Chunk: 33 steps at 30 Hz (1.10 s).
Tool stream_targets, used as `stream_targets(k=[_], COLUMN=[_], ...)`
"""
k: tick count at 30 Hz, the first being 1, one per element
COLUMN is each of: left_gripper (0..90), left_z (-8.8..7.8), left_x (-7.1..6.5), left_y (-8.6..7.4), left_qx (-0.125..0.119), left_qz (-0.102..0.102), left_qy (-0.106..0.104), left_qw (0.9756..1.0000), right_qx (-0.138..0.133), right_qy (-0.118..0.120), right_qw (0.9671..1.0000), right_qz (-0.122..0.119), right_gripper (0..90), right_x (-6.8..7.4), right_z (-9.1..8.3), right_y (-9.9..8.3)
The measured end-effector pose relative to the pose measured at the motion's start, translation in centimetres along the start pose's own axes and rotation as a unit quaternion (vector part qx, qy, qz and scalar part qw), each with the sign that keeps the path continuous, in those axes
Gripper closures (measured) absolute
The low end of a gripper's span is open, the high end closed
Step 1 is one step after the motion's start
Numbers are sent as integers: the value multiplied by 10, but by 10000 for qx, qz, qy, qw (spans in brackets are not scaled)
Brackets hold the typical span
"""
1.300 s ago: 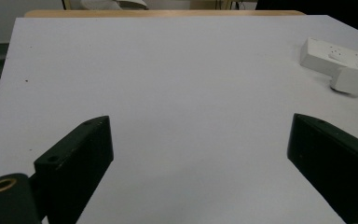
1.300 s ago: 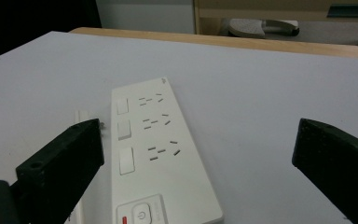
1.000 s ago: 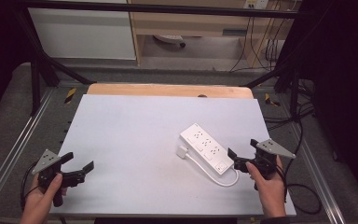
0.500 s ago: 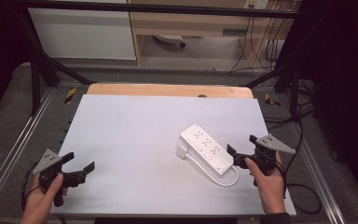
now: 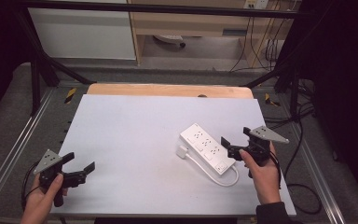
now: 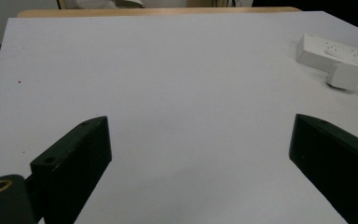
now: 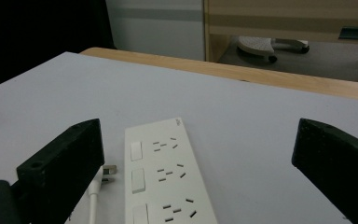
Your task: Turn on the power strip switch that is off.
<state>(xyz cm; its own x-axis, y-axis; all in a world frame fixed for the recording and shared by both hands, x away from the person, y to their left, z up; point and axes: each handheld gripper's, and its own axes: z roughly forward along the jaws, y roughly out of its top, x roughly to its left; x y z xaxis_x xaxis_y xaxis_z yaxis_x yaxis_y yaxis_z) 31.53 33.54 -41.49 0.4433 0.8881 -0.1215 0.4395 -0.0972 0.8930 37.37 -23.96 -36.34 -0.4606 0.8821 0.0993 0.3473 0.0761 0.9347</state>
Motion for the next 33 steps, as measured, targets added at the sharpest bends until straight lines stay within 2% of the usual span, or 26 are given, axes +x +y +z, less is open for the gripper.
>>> stream_targets(k=[7, 17, 26, 33], left_gripper=[58, 58, 58, 58], left_z=[0, 1, 1, 1], left_x=[0, -1, -1, -1], left_y=[0, 0, 0, 0], left_qx=[20, 35, 44, 41], left_qz=[11, 24, 27, 28], left_qy=[-22, -31, -40, -39], left_qw=[10000, 10000, 10000, 10000], right_qx=[-11, -208, -165, -135], right_qy=[42, 48, 76, 145], right_qw=[10000, 9998, 9998, 9998], right_qz=[-37, -17, -77, -21], right_gripper=[28, 26, 25, 28], right_x=[4, 6, 9, 10], right_z=[6, 9, 13, 17], right_y=[4, 12, 16, 18])
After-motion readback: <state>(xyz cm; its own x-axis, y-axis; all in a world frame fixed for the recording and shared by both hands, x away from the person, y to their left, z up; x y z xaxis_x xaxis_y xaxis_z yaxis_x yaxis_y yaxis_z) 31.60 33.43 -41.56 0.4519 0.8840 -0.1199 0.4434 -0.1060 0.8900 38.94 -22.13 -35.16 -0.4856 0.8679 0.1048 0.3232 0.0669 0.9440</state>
